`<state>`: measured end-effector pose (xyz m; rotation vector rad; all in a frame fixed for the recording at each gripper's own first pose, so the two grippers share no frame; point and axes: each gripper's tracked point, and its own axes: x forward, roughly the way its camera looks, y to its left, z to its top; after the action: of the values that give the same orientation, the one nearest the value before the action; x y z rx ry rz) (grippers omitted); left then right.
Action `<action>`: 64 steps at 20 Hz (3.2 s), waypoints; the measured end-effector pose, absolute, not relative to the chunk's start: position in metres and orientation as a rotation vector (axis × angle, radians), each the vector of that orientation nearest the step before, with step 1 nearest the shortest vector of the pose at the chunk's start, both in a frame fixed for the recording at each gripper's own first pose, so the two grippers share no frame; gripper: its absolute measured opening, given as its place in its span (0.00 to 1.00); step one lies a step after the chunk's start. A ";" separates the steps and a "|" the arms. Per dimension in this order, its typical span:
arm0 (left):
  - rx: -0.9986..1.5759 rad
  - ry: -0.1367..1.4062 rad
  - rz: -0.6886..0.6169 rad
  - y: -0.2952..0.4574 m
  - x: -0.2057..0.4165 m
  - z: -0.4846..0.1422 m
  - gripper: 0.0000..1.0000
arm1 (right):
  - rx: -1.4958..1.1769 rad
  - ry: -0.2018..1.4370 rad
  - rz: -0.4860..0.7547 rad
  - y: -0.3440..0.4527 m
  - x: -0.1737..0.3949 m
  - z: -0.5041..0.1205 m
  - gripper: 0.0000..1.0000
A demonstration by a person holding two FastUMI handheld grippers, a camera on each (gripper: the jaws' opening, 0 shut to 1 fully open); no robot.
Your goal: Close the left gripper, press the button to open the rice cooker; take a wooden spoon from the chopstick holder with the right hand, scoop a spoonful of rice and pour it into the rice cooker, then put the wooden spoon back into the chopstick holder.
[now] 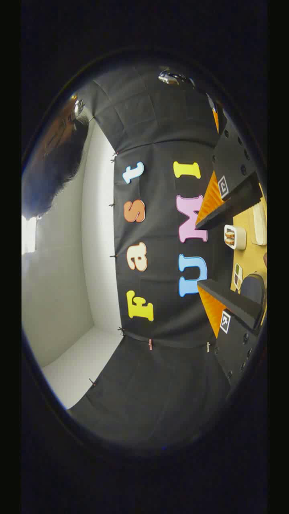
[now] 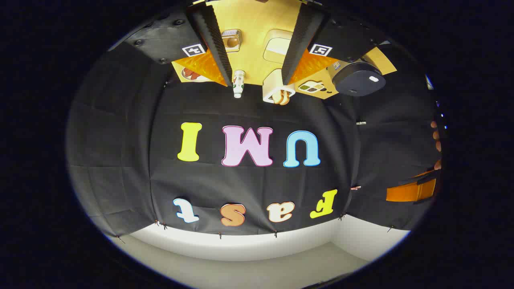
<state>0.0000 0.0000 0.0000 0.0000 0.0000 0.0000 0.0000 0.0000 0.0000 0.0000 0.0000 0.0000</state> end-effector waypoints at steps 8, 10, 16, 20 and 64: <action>-0.151 0.160 0.012 0.042 -0.012 -0.125 0.87 | -0.038 0.003 -0.138 0.028 0.007 0.005 0.78; -0.162 0.192 0.019 0.048 -0.013 -0.151 0.87 | -0.044 0.004 -0.161 0.035 0.007 0.005 0.78; -0.111 0.213 0.008 0.044 -0.014 -0.176 0.87 | -0.019 -0.002 -0.150 0.041 0.018 0.009 0.78; -0.140 0.201 0.023 0.048 -0.010 -0.181 0.86 | 0.013 0.008 -0.158 0.038 0.027 0.004 0.78; -0.194 0.779 0.232 0.179 0.012 -0.427 0.07 | -0.006 0.079 -0.081 0.074 0.097 -0.028 0.78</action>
<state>0.0121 0.1794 -0.4275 -0.1939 0.7786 0.2319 0.0974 0.0742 -0.0277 -0.0059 0.0787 -0.0812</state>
